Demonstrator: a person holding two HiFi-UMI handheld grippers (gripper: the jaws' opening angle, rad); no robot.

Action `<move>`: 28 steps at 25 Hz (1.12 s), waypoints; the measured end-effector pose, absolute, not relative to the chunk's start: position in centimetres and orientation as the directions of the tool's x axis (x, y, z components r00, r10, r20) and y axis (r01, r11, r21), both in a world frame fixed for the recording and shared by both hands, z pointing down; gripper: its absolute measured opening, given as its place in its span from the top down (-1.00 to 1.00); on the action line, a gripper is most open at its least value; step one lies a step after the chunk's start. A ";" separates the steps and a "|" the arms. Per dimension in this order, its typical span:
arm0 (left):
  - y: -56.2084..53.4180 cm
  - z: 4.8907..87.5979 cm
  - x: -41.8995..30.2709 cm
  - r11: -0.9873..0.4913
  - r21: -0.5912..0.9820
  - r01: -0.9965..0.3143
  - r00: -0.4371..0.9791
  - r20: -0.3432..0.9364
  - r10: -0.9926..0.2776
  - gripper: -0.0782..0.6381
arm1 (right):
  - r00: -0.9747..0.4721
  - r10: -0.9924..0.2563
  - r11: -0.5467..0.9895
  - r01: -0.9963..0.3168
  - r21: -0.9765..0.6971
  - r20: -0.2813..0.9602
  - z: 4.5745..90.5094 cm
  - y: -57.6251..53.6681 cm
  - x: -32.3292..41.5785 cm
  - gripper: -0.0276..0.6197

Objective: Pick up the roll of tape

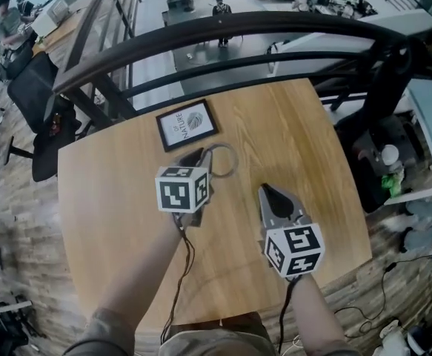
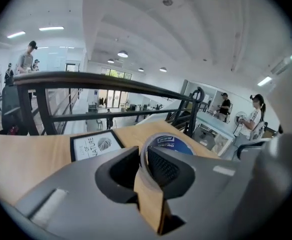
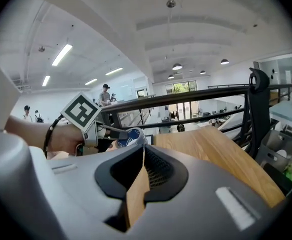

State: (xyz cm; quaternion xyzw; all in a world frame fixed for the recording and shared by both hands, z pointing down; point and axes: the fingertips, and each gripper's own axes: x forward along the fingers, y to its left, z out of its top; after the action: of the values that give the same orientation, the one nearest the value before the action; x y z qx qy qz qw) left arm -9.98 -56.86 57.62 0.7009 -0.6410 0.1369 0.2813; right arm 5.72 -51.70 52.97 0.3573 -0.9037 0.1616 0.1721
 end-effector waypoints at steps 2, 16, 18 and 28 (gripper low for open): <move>-55.6 54.5 -9.7 -0.054 0.201 -0.978 0.152 0.510 -0.846 0.63 | -0.699 -0.600 0.696 -0.696 -0.177 0.389 50.3 -50.7 5.8 0.86; -42.5 38.9 -9.6 -0.123 0.154 -0.980 0.162 0.276 -0.948 0.63 | -0.792 -0.580 0.792 -0.603 -0.094 0.193 36.0 -40.4 5.9 0.86; -40.3 37.7 -9.8 -0.124 0.152 -0.981 0.160 0.253 -0.954 0.63 | -0.805 -0.565 0.806 -0.585 -0.088 0.179 34.8 -38.8 5.4 0.86; -31.5 35.1 -9.6 -0.104 0.104 -0.989 0.125 0.219 -0.968 0.63 | -0.829 -0.538 0.835 -0.549 -0.042 0.150 32.1 -33.5 5.3 0.86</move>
State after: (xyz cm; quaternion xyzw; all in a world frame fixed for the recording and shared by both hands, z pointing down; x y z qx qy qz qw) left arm -9.57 -31.54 35.11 0.7415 -0.6597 0.0474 0.1124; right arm 5.32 -33.54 32.08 0.2845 -0.9555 0.0418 0.0659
